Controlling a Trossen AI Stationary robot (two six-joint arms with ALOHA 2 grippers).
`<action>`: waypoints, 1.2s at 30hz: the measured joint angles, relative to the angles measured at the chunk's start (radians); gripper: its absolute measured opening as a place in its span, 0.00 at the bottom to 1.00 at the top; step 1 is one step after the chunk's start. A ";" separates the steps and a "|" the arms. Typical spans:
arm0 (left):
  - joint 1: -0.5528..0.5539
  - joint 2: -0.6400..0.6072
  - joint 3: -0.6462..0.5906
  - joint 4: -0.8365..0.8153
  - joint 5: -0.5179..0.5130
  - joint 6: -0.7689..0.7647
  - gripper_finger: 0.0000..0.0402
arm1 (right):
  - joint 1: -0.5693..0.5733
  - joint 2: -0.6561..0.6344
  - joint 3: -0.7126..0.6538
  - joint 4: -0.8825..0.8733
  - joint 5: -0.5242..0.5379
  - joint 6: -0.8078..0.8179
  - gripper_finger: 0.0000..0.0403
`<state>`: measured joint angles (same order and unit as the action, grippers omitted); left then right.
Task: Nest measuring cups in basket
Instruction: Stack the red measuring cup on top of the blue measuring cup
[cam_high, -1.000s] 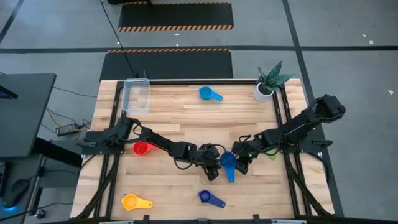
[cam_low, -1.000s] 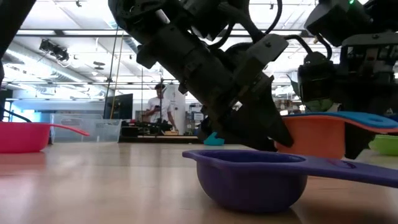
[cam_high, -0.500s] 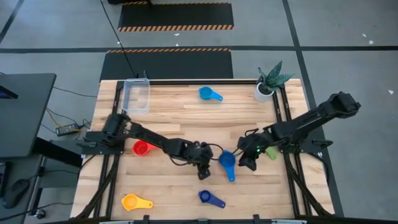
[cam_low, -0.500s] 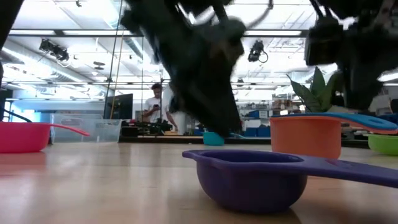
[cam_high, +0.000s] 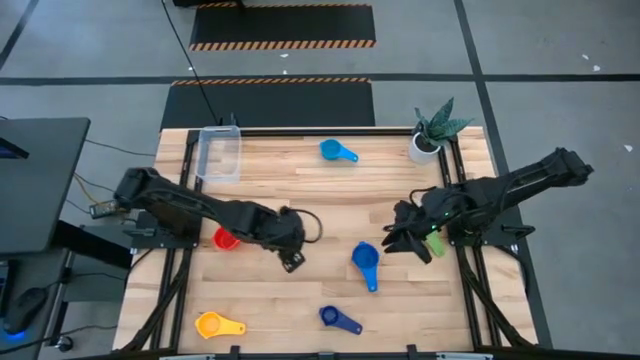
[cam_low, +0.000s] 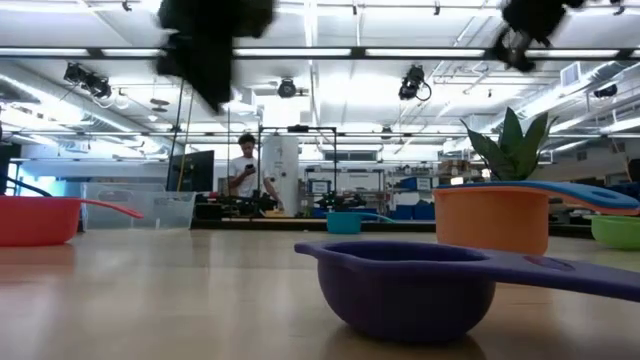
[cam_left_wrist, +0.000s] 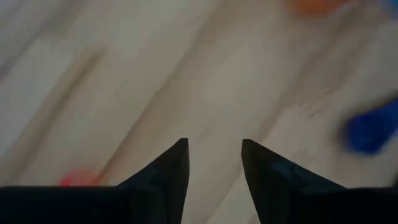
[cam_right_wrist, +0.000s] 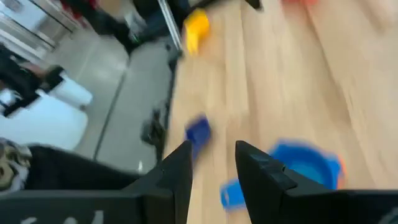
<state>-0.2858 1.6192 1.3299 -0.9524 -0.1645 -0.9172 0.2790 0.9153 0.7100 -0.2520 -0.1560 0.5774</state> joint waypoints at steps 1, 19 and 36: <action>-0.004 -0.014 -0.003 -0.054 -0.006 -0.034 0.39 | 0.000 -0.012 0.011 0.002 0.009 -0.009 0.32; -0.110 -0.035 -0.013 -0.435 -0.068 -0.402 0.39 | 0.001 -0.051 0.048 0.044 0.005 -0.031 0.32; -0.179 -0.036 -0.013 -0.255 -0.068 -0.172 0.39 | 0.001 -0.070 0.048 0.057 0.005 -0.028 0.32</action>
<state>-0.4649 1.5837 1.3170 -1.2074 -0.2329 -1.0888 0.2798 0.8452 0.7582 -0.1951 -0.1509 0.5495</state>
